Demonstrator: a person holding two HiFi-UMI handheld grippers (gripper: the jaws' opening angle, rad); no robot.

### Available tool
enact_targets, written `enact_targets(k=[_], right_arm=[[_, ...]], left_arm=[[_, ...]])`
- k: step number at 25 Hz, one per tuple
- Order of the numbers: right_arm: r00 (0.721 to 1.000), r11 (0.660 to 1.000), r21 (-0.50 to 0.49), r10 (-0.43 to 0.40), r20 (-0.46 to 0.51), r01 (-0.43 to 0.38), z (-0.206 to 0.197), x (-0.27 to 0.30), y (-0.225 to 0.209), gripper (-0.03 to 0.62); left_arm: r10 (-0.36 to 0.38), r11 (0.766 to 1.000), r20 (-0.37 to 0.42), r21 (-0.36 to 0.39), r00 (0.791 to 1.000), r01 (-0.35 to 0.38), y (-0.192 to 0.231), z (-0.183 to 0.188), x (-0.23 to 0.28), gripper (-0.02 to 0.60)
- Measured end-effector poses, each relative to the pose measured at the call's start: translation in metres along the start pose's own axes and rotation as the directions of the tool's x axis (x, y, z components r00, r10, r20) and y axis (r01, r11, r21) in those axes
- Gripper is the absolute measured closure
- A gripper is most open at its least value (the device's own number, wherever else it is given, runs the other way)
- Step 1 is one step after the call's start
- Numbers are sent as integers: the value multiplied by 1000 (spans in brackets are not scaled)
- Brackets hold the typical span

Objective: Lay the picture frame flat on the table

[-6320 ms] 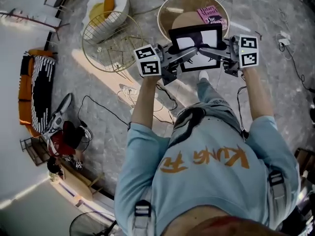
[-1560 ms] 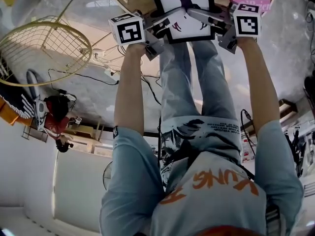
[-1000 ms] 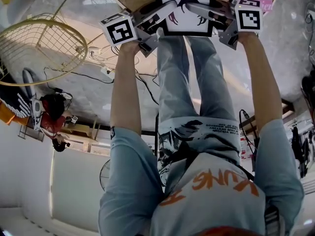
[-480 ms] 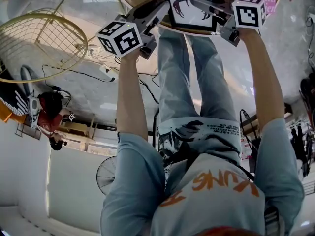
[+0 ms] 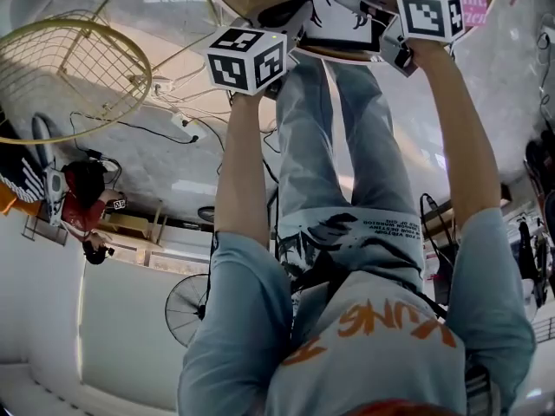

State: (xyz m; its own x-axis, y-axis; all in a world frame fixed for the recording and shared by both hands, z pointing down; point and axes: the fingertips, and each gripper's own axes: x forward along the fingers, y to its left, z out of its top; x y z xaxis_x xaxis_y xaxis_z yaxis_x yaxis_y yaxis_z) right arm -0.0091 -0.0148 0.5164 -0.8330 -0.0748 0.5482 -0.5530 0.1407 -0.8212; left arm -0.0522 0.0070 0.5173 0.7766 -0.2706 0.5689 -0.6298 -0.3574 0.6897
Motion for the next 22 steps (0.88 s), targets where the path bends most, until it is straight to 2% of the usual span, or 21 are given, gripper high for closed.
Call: enact_targets(k=[4, 11, 17, 22], right_arm=[[1000, 1000, -5, -23, 10, 23, 0, 0, -4, 565], [998, 998, -1, -61, 15, 61, 0, 0, -6, 553], [976, 977, -11, -214, 37, 214, 0, -6, -18, 470], [951, 952, -16, -306, 41, 307, -1, -10, -27, 419]], left_arm=[[9, 1000, -17, -2, 1000, -9, -3, -7, 7, 538], [79, 997, -40, 25, 996, -78, -2, -12, 13, 558], [135, 989, -59, 69, 989, -131, -4, -12, 16, 561], [133, 990, -47, 63, 990, -130, -2, -12, 17, 561]])
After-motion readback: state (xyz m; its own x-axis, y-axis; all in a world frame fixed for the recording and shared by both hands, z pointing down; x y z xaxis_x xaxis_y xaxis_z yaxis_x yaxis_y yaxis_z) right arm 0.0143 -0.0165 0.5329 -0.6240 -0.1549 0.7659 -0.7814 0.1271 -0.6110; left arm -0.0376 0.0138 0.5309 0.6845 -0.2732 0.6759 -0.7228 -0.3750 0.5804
